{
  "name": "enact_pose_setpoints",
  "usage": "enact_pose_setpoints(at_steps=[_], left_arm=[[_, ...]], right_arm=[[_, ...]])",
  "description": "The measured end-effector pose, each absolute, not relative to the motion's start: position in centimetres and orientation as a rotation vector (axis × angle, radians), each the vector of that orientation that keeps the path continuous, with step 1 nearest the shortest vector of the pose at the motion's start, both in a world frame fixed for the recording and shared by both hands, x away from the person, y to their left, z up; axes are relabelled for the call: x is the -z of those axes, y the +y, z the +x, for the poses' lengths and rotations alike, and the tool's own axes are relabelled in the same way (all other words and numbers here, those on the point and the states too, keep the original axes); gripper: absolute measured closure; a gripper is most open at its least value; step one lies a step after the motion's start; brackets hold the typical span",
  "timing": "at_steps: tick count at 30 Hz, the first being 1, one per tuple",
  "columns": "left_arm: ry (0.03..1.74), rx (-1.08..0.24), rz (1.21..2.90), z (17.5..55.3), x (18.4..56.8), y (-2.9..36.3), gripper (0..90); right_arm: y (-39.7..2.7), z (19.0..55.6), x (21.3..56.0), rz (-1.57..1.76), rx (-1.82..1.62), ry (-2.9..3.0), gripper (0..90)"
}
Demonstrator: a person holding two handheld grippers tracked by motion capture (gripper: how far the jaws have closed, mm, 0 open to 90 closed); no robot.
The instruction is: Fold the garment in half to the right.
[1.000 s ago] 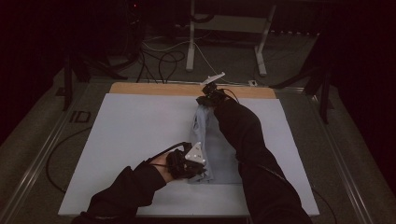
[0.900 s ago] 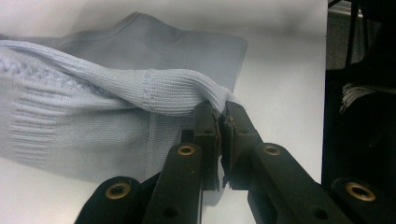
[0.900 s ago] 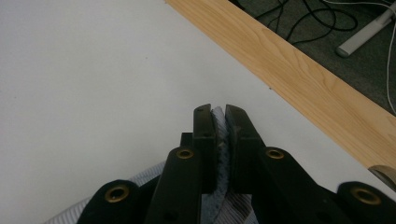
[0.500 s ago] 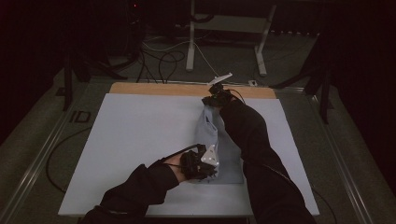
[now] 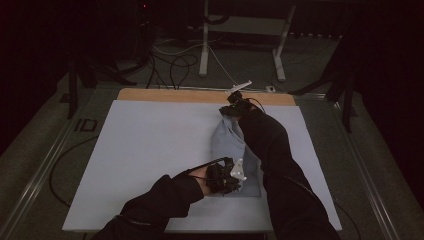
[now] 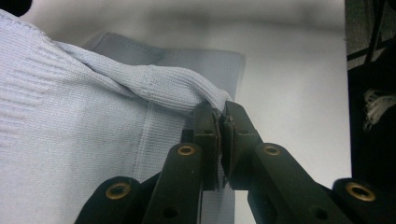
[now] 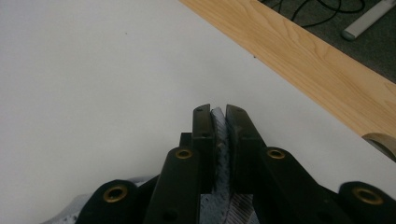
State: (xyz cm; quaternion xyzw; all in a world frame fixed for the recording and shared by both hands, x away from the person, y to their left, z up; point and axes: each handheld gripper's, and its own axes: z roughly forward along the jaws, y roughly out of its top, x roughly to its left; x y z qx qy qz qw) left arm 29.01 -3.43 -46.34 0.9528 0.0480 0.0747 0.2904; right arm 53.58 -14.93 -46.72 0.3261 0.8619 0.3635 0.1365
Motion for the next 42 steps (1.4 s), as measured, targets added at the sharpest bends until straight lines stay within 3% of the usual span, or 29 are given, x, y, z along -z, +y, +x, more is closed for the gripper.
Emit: enact_pose_setpoints(at_steps=[10,11,12,13,14,18,19,21,23,28,42], left_arm=[[0.123,-0.175,2.553,29.6,47.4,-5.2,86.5],[0.122,-0.172,2.549,29.7,47.4,-5.4,86.4],[0.123,-0.167,2.548,29.8,47.4,-5.6,86.4],[0.119,-0.172,2.551,29.9,47.5,-5.8,86.3],[0.125,-0.17,2.546,29.9,47.5,-6.0,86.3],[0.122,-0.14,2.552,30.0,47.8,-6.3,84.4],[0.116,-0.136,2.551,30.0,47.9,-6.3,82.6],[0.113,-0.112,2.548,30.0,48.1,-6.4,77.3],[0.108,-0.103,2.552,30.0,48.2,-6.5,65.9],[0.106,-0.11,2.556,29.9,48.2,-6.6,53.8],[0.038,-0.084,2.543,29.3,47.3,-5.8,47.1]], right_arm=[[-16.0,53.7,46.7,0.942,-1.08,2.484,80.6],[-16.1,53.7,46.7,0.957,-1.09,2.475,71.0],[-16.1,53.7,46.7,0.957,-1.09,2.475,71.0],[-16.5,53.7,46.6,0.97,-1.111,2.464,49.8],[-16.5,53.7,46.6,0.97,-1.111,2.464,49.8],[-17.2,53.5,46.6,0.98,-1.142,2.482,17.5],[-17.4,53.4,46.7,0.98,-1.168,2.498,13.2],[-17.8,53.3,46.7,0.987,-1.172,2.482,12.7],[-18.2,53.3,46.5,0.993,-1.178,2.483,9.1],[-19.3,53.1,45.5,1.015,-1.281,2.446,9.1],[-18.5,52.4,45.1,0.961,-1.257,2.471,8.9]])
